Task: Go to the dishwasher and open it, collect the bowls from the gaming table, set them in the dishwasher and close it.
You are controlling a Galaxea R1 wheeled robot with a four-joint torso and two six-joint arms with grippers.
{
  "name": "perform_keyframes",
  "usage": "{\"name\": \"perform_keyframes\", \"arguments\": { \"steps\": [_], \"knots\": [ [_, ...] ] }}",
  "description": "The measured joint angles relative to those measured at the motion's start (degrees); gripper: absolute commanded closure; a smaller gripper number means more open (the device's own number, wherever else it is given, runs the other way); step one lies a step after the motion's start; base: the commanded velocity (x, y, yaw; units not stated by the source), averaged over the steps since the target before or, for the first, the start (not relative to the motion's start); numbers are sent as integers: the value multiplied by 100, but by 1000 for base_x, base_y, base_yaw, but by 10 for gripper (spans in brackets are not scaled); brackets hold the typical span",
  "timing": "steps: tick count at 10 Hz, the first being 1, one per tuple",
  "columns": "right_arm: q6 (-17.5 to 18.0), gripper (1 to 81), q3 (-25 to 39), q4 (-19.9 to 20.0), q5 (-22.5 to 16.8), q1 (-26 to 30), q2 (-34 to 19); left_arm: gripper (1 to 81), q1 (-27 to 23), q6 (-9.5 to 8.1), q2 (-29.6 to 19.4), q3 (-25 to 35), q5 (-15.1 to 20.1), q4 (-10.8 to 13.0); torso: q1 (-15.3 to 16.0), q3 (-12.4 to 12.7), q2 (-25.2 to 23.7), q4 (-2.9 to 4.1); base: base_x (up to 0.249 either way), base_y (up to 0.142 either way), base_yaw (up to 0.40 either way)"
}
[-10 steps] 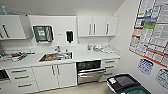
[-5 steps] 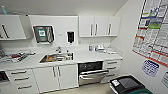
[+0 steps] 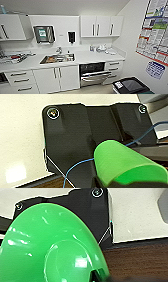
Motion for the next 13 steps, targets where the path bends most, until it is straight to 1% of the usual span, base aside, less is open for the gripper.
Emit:
{"name": "perform_keyframes", "arguments": {
  "steps": [7,13],
  "knots": [
    [-2,811,-16,0,5,0,15,811,-2,0,-11,1,0,0,-2,0,0,0,92,65,0],
    [0,811,-41,0,33,-11,28,811,-2,0,-16,-5,-2,0,-2,2,-2,0,112,0,0]
  ]
}}
